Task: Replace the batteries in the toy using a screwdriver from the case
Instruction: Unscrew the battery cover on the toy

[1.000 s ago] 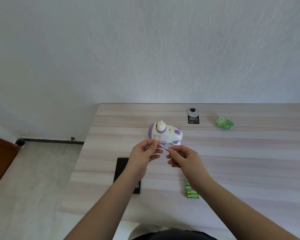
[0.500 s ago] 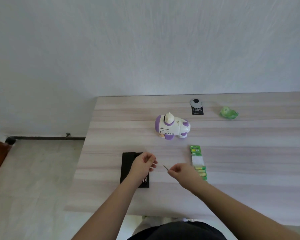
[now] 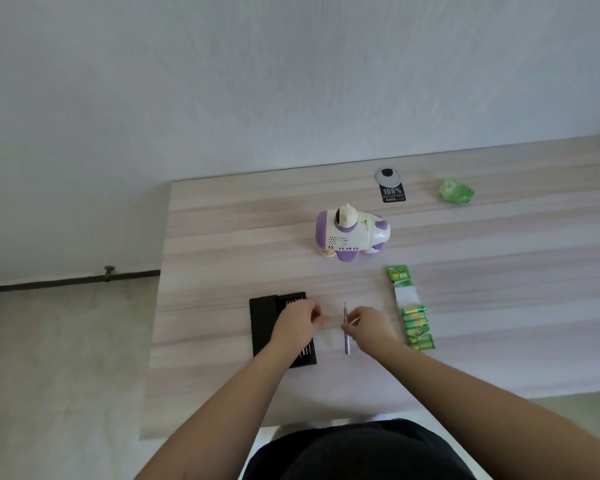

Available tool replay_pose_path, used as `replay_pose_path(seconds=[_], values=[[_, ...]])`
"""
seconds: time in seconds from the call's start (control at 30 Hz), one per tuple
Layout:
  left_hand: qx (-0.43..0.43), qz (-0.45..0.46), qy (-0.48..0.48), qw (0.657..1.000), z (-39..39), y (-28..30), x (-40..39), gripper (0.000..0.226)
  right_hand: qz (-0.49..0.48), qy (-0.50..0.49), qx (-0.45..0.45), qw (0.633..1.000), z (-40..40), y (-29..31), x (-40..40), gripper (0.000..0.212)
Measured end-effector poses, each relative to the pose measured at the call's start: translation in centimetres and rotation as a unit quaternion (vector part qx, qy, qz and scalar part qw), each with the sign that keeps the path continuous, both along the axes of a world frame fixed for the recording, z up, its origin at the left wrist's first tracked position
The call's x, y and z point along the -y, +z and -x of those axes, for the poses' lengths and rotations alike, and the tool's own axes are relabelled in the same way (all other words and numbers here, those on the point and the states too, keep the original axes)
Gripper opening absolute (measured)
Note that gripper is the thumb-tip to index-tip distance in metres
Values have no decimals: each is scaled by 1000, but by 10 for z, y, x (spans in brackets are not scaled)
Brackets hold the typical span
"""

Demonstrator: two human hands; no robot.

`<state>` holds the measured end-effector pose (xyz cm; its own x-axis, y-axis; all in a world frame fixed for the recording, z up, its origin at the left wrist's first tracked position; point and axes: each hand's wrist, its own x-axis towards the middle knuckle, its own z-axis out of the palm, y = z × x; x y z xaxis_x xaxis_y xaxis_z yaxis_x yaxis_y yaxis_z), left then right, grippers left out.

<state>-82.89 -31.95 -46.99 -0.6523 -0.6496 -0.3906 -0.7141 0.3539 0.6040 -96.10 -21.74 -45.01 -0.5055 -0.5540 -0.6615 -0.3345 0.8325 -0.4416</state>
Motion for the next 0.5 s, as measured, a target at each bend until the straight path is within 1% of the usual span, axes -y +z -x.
replay_pose_path(seconds=[0.1, 0.2, 0.3, 0.37, 0.5], values=[[37, 51, -66, 996, 6, -6, 4, 16, -5, -15, -1, 1000, -3, -2, 11, 22], [45, 88, -103, 990, 8, -11, 4, 19, -14, -18, -11, 1000, -1, -4, 17, 20], [46, 101, -97, 989, 9, -16, 4, 17, -21, -34, -16, 999, -1, -8, 18, 11], [48, 110, -93, 988, 7, -19, 3, 15, -28, -23, -22, 999, -3, -11, 16, 9], [54, 128, -107, 985, 5, -25, -1, 20, -30, -3, -33, 999, -4, -16, 10, 14]])
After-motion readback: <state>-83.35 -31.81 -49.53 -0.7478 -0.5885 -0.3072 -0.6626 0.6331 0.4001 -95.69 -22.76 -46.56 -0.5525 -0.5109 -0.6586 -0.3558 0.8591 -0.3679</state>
